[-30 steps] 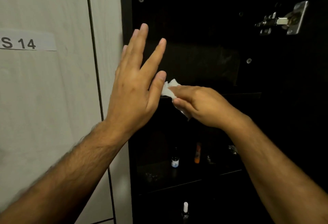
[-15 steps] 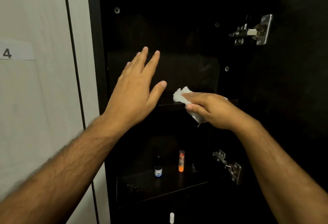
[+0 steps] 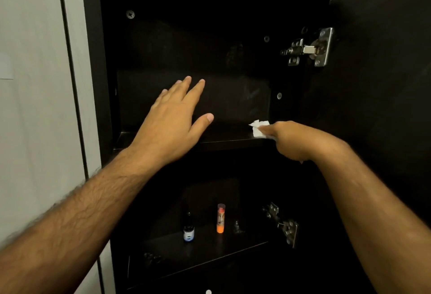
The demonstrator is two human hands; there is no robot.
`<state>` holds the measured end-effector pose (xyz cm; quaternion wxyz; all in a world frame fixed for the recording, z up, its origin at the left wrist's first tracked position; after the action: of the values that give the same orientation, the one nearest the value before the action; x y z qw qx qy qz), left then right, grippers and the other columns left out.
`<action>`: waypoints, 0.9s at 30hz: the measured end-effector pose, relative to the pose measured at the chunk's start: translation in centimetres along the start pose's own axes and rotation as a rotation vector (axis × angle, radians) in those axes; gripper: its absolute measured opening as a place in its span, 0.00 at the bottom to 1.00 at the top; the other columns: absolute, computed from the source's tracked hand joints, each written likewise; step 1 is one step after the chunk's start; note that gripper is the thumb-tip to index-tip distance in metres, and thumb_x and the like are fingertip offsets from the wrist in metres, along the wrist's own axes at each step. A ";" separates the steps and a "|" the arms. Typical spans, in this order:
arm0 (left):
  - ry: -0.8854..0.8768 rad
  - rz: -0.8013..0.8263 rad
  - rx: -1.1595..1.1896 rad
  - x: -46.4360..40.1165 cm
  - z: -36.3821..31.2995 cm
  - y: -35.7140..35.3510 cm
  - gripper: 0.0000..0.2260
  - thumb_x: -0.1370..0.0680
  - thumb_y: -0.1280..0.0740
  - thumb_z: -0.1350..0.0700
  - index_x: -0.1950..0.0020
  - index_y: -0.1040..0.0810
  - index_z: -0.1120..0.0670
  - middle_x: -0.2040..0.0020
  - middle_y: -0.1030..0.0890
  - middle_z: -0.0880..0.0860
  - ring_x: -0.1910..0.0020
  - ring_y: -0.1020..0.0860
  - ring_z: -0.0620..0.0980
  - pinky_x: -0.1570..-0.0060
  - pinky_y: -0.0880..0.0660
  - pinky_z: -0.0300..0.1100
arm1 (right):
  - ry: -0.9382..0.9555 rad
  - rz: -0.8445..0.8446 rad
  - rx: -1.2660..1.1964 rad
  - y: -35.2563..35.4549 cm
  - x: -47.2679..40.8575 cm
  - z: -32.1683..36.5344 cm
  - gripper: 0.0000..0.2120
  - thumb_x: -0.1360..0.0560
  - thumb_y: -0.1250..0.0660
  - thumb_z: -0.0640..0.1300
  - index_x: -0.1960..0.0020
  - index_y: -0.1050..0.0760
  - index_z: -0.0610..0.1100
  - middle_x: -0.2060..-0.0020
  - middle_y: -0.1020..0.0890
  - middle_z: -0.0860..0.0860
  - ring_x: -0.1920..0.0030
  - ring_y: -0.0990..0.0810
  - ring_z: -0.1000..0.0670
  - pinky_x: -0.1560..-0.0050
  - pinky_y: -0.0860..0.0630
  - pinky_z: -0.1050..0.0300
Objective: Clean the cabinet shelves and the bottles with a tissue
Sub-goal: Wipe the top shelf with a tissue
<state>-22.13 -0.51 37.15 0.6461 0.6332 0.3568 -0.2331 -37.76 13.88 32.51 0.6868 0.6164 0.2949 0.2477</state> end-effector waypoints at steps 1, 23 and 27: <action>0.001 0.004 0.002 0.0 0.0 -0.1 0.31 0.20 0.42 0.41 0.21 0.50 0.48 0.20 0.48 0.53 0.22 0.51 0.50 0.25 0.54 0.46 | -0.023 0.015 0.058 0.0 -0.4 0.4 0.20 0.21 0.44 0.33 0.32 0.31 0.47 0.36 0.27 0.46 0.44 0.24 0.46 0.52 0.28 0.59; 0.016 -0.026 0.154 -0.8 -1.0 -0.1 0.28 0.20 0.46 0.39 0.22 0.42 0.48 0.23 0.39 0.50 0.24 0.43 0.47 0.26 0.51 0.47 | 0.038 -0.819 -0.153 -0.1 0.0 0.5 0.36 0.21 0.61 0.64 0.60 0.20 0.45 0.63 0.19 0.52 0.57 0.21 0.51 0.46 0.27 0.48; 0.015 -0.037 0.156 0.1 -0.4 0.3 0.28 0.20 0.46 0.39 0.23 0.42 0.48 0.23 0.38 0.50 0.24 0.41 0.47 0.27 0.50 0.45 | 0.115 -1.086 -0.435 -2.3 2.5 0.6 0.15 0.18 0.48 0.49 0.59 0.28 0.49 0.61 0.26 0.57 0.52 0.28 0.56 0.36 0.33 0.44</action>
<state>-21.91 -0.04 37.33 0.5875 0.6767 0.3541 -0.2675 -35.62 14.91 29.97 0.8089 0.2075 0.5476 -0.0519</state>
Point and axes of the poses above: each hand's wrist, its own x-axis away from the middle knuckle, its own y-axis out of the back of the hand, z = x × y, the point moved 9 cm from there along -x, towards the middle knuckle
